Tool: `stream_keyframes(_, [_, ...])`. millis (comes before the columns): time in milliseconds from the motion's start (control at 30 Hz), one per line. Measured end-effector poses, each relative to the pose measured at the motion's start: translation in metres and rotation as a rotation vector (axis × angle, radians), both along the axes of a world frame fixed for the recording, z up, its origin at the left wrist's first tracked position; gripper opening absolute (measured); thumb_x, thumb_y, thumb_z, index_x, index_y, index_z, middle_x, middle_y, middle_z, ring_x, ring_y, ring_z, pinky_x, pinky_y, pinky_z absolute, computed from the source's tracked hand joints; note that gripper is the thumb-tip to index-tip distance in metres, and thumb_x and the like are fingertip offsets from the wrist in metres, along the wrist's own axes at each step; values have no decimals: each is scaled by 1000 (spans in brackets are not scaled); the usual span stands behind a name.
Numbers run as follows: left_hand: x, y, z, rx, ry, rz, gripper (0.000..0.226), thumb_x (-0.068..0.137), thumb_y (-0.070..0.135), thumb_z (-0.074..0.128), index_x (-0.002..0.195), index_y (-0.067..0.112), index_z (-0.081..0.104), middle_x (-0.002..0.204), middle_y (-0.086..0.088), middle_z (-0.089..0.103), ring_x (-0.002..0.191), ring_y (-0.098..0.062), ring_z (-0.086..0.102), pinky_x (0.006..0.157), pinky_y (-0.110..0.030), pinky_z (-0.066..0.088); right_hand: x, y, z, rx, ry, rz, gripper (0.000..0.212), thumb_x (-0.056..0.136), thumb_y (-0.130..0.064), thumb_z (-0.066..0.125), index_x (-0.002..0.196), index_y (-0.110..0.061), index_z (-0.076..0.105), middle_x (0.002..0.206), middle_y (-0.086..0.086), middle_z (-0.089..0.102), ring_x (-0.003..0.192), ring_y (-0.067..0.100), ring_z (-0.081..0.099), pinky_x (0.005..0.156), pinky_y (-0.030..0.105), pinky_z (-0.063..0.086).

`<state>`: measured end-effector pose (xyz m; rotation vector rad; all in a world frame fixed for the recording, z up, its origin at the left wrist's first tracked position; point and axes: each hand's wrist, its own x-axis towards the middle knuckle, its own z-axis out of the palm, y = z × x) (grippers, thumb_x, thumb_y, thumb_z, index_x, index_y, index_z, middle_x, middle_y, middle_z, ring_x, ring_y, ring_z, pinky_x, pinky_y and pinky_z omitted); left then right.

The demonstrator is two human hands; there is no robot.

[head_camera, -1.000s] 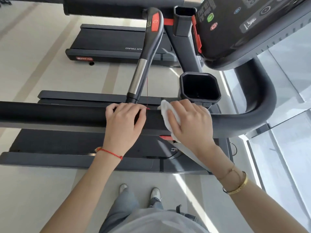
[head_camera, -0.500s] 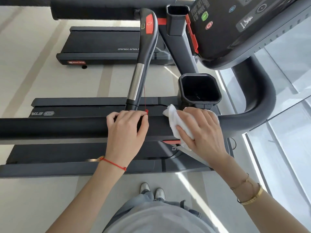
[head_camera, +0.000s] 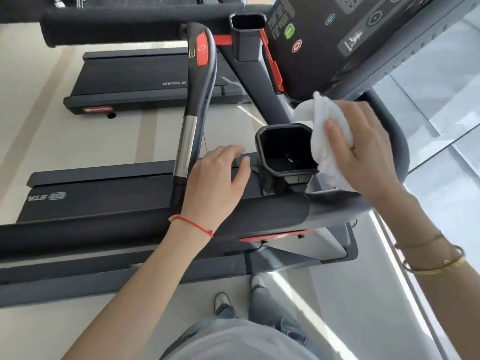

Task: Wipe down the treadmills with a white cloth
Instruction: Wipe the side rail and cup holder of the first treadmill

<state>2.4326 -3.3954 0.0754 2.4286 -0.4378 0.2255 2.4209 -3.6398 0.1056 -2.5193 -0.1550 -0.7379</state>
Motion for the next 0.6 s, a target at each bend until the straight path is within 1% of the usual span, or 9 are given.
stream_keyframes(67, [11, -13, -3, 13, 30, 11, 35, 100, 33, 47, 127, 13, 62, 121, 0, 66, 108, -18, 62, 94, -42, 51, 19, -1, 2, -91, 37, 73, 32, 103, -39, 39, 126, -21, 53, 115, 0, 56, 107, 19, 50, 92, 39, 41])
stream_keyframes(133, [21, -24, -8, 32, 66, 35, 41, 100, 38, 47, 131, 15, 58, 126, 0, 64, 112, -18, 61, 95, -39, 50, 42, 3, 4, -179, 91, 170, 36, 103, -39, 38, 126, -16, 54, 117, 6, 55, 107, 26, 51, 91, 44, 42])
stream_keyframes(233, [30, -37, -14, 33, 112, 92, 47, 98, 45, 47, 135, 17, 56, 130, 1, 62, 114, -17, 60, 93, -34, 49, 78, 14, 4, -384, 158, 339, 42, 103, -41, 36, 131, -15, 52, 121, 8, 53, 103, 29, 51, 89, 44, 40])
stream_keyframes(267, [32, -40, -16, 30, 119, 111, 47, 98, 46, 47, 134, 17, 56, 129, 2, 63, 113, -17, 60, 91, -33, 49, 89, 19, 2, -458, 185, 396, 42, 103, -40, 37, 133, -14, 51, 122, 9, 53, 103, 29, 51, 88, 43, 40])
stream_keyframes(333, [35, -45, -20, 19, 128, 139, 42, 97, 46, 48, 128, 19, 59, 117, 3, 66, 104, -17, 62, 82, -31, 50, 105, 25, -6, -558, 305, 497, 41, 103, -40, 38, 135, -16, 49, 124, 8, 52, 105, 27, 52, 89, 41, 41])
stream_keyframes(400, [37, -47, -22, -4, 147, 142, 37, 96, 45, 49, 122, 22, 59, 106, 6, 65, 96, -15, 62, 77, -30, 50, 112, 24, -11, -491, 469, 544, 41, 103, -42, 37, 135, -20, 48, 124, 3, 52, 104, 24, 55, 87, 41, 44])
stream_keyframes(433, [38, -47, -23, -19, 159, 142, 36, 96, 45, 49, 123, 24, 59, 106, 7, 64, 96, -13, 62, 77, -29, 50, 113, 19, -13, -430, 512, 546, 40, 102, -43, 38, 135, -21, 48, 123, 1, 52, 101, 23, 56, 84, 42, 46])
stream_keyframes(500, [40, -47, -25, -54, 185, 142, 40, 95, 47, 49, 128, 26, 58, 112, 10, 64, 100, -8, 61, 83, -28, 50, 112, 4, -17, -392, 511, 517, 39, 101, -43, 39, 135, -23, 46, 122, -1, 53, 98, 24, 58, 80, 42, 48])
stream_keyframes(600, [42, -46, -27, -85, 230, 120, 47, 92, 51, 44, 131, 26, 57, 114, 13, 63, 100, -1, 59, 89, -32, 52, 108, -11, -22, -382, 485, 481, 39, 102, -40, 39, 135, -21, 46, 122, 1, 52, 94, 27, 59, 79, 41, 49])
